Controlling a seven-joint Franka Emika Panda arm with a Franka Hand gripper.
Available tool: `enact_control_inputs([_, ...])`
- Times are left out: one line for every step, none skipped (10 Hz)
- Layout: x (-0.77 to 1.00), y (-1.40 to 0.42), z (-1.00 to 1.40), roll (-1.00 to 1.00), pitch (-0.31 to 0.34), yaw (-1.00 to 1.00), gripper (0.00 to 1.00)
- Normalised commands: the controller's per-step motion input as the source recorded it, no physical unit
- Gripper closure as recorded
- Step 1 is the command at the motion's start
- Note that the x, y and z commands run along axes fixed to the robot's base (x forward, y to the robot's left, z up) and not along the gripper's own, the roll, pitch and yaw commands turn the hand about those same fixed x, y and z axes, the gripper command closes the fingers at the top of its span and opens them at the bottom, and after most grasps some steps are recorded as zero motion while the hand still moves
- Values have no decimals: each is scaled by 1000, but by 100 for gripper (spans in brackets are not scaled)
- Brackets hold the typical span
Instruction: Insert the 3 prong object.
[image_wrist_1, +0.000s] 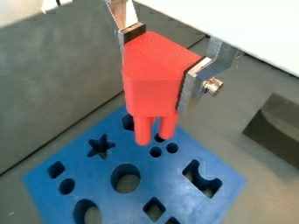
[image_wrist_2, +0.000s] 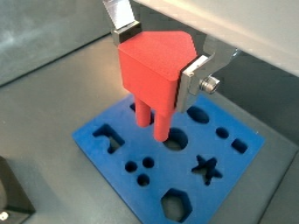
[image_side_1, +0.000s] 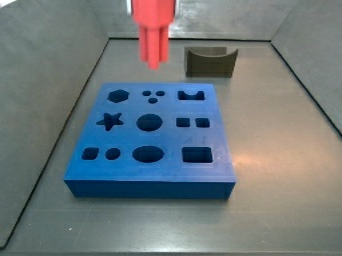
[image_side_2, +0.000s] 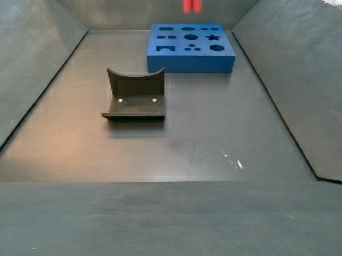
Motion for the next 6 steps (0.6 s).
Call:
enact_control_inputs([-123, 214, -603, 127, -3, -29, 100])
enact_control_inputs([0, 194, -560, 107, 0, -3, 100])
enact_control_inputs([11, 186, -466, 129, 0, -26, 100])
enact_control_inputs([6, 254, -457, 137, 10, -57, 100])
enact_control_inputs([114, 149, -469, 76, 3, -26, 100])
enact_control_inputs([140, 100, -414, 0, 0, 0, 100])
